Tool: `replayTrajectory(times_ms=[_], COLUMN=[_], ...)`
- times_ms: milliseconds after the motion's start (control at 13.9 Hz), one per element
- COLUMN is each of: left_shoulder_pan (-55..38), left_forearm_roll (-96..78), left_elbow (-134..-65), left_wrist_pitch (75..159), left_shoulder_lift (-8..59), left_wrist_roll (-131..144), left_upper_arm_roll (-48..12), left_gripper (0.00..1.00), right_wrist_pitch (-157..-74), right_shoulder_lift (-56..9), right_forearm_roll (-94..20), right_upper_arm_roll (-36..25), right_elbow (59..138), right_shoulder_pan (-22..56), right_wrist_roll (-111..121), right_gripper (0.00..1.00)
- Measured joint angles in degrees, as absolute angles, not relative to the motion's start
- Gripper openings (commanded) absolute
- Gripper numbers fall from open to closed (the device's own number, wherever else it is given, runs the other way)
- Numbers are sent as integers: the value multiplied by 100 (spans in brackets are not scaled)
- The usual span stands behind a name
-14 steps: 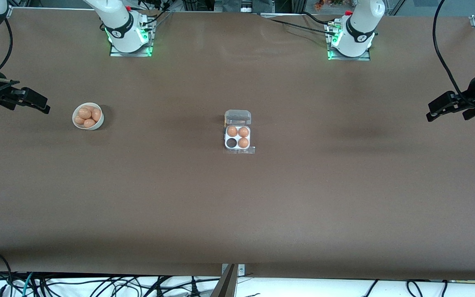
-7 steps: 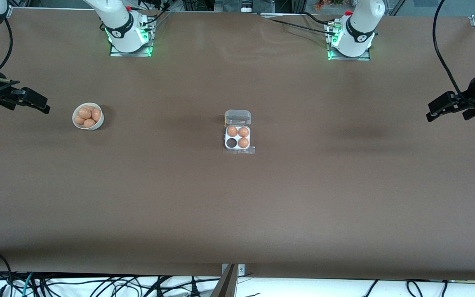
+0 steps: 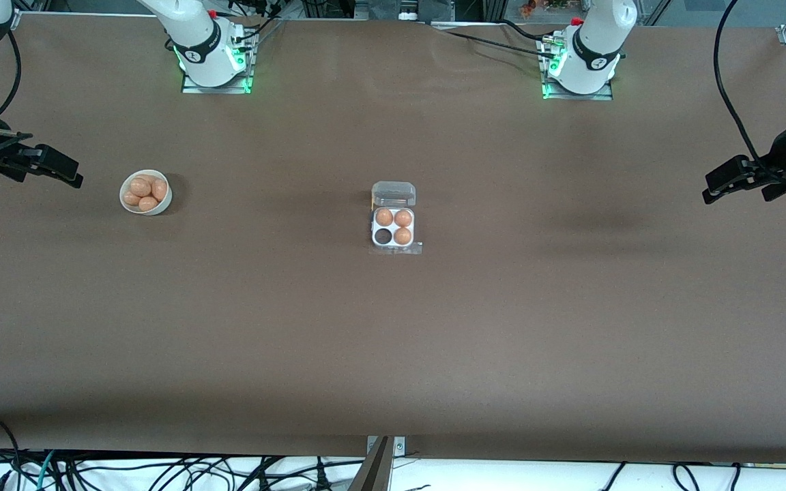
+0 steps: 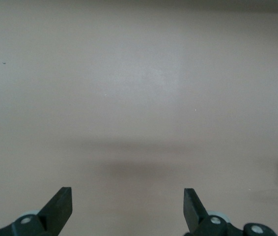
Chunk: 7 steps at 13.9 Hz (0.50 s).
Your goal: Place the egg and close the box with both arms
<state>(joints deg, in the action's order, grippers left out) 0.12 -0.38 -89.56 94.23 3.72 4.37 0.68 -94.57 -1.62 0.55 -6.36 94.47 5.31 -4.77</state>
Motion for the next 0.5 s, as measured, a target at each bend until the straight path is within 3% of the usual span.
replayTrajectory(times_ms=[502], left_shoulder_pan=[13], left_forearm_roll=[-38], left_elbow=[-8956], left_wrist_pitch=[9423], left_shoulder_lift=[374], left_wrist_roll=[437], left_upper_arm_roll=[68], left_gripper=[100], right_wrist_pitch=[-9426], right_shoulder_lift=[-367], right_forearm_roll=[145], right_upper_arm_roll=[-624], right_elbow=[9466], right_shoulder_pan=[540], right_wrist_roll=[3], right_gripper=[100])
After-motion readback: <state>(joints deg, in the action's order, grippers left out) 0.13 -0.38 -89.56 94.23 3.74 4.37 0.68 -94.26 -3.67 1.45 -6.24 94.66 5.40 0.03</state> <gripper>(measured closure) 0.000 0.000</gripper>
